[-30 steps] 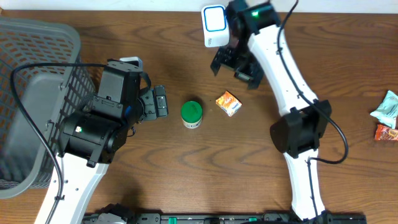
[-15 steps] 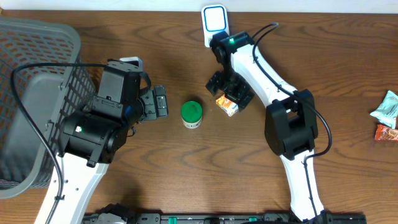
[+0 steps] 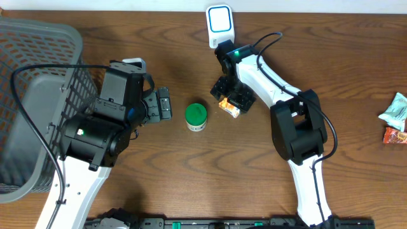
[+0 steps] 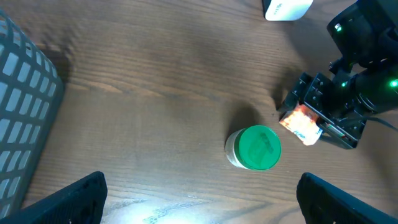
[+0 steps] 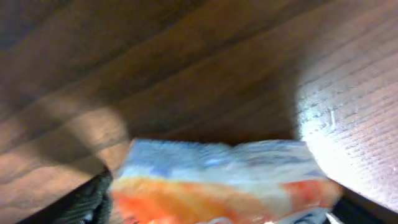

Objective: Scan the item barcode
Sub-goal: 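Grasp the orange Kleenex pack with the right gripper and lift it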

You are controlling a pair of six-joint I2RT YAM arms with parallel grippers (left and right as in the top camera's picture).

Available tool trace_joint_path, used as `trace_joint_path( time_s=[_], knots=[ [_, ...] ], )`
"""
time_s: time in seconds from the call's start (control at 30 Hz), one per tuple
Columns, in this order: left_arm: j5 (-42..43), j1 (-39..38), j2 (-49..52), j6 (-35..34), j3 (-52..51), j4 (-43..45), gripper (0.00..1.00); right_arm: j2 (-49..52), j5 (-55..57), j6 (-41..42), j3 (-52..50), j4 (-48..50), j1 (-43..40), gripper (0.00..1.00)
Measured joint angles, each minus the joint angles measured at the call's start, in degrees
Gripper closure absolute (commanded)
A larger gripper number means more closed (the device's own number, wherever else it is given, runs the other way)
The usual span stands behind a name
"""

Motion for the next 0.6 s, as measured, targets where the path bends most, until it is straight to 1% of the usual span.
trace_joint_path(
  time_s=[0.13,0.23,0.3,0.6],
  knots=[
    [0.02,0.0,0.0,0.0,-0.02,0.0,0.02,-0.02,0.5,-0.79,0.0,0.11,0.0,0.23],
    [0.0,0.0,0.0,0.0,-0.02,0.0,0.02,-0.02,0.66,-1.38,0.0,0.13,0.0,0.29],
    [0.02,0.0,0.0,0.0,-0.02,0.0,0.02,-0.04,0.76,-2.29,0.0,0.15,0.0,0.35],
    [0.02,0.0,0.0,0.0,0.0,0.0,0.02,-0.09,0.79,-9.4,0.02,-0.55,-1.36,0.38]
  ],
)
